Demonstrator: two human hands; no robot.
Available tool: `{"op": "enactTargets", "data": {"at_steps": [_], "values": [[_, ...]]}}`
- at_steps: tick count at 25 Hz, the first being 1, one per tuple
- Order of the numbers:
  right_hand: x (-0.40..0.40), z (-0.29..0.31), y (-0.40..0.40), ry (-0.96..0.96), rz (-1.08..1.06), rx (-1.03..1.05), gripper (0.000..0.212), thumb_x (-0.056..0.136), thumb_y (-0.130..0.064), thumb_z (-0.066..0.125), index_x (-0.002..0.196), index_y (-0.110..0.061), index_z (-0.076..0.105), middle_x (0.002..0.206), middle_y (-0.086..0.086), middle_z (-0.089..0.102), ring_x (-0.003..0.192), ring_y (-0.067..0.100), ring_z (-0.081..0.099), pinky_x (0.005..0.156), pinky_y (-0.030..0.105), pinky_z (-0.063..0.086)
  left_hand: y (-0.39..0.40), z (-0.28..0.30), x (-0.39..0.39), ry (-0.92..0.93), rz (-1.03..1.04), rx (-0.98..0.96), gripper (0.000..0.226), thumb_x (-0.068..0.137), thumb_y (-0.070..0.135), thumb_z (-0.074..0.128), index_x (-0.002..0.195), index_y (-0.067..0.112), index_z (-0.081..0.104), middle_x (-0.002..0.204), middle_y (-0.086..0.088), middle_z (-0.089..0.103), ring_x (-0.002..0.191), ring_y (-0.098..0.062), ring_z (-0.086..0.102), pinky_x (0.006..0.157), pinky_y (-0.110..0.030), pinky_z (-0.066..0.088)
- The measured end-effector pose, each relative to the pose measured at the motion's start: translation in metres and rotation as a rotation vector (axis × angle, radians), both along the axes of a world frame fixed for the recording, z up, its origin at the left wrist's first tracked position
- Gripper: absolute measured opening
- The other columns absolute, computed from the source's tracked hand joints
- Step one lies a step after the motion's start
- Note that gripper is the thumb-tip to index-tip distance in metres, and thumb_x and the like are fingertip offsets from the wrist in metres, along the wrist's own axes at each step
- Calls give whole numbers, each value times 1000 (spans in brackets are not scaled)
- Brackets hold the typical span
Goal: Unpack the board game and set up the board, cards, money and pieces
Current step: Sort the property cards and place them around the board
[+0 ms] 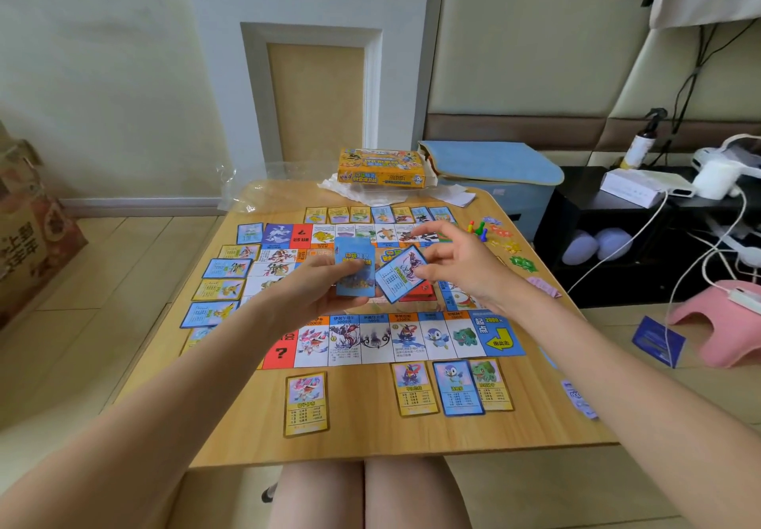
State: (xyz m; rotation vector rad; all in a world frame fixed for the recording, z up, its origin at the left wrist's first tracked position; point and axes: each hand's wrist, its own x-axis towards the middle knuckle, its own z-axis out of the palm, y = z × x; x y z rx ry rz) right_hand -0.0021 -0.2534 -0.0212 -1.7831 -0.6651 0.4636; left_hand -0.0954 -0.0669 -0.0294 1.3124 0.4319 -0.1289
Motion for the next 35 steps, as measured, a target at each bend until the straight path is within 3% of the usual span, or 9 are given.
{"op": "enactTargets", "data": {"at_steps": [4,11,14,18,21,24,28,31,35], "values": [[0,-5,3,-28,-77,-5,26,84,2,64,104,-13,57,82,3,68,87,21,67,80,33,54,0,-1,-3,-7,-50,17,13,92,15,54,98,4,59,95,-13,69,74,-19,71,55,-22,57],[-13,-14,3,111,-14,-151,18,82,3,65,98,-3,59,77,7,66,55,4,61,50,14,48,12,2,-17,53,-164,195,16,91,16,55,96,4,64,93,-11,73,78,-19,72,67,-26,58],[-26,-18,8,118,197,-334,18,80,3,68,98,0,64,84,8,66,68,12,61,51,14,48,26,0,-25,46,-20,182,16,92,16,54,99,3,61,85,-10,74,74,-17,72,63,-24,59],[-51,-27,29,-45,362,-539,16,79,-5,72,94,-7,67,89,7,67,65,15,62,54,17,52,27,-4,-38,103,11,194,11,92,15,54,93,4,58,74,-7,74,65,-15,71,58,-23,57],[-62,-30,39,-226,343,-629,18,78,-11,74,95,-12,68,76,-4,62,57,5,56,51,18,49,26,-7,-41,96,2,185,13,92,16,54,98,4,56,78,-7,74,68,-15,72,57,-23,58],[-70,-29,45,-305,317,-643,22,77,-13,76,97,-10,69,71,-9,57,68,10,56,64,27,51,25,-5,-42,87,0,194,11,92,16,54,93,5,58,78,-7,74,69,-15,72,58,-24,57],[-80,-33,55,-378,309,-684,23,78,-14,75,100,-8,69,87,0,55,82,14,54,75,29,50,25,-7,-41,87,4,206,15,91,17,56,98,4,59,84,-8,73,73,-16,71,58,-23,58],[-89,-37,59,-461,285,-693,22,80,-15,73,100,-8,68,102,2,45,88,16,48,71,27,41,26,-12,-42,74,-1,179,13,90,16,57,96,5,60,81,-6,74,71,-15,71,58,-23,58],[-79,-25,55,-412,132,-614,33,82,-24,70,110,-8,63,95,0,49,85,15,50,69,27,39,30,-13,-42,38,39,267,9,87,16,62,86,8,63,69,0,72,59,-9,69,50,-17,53]]}}
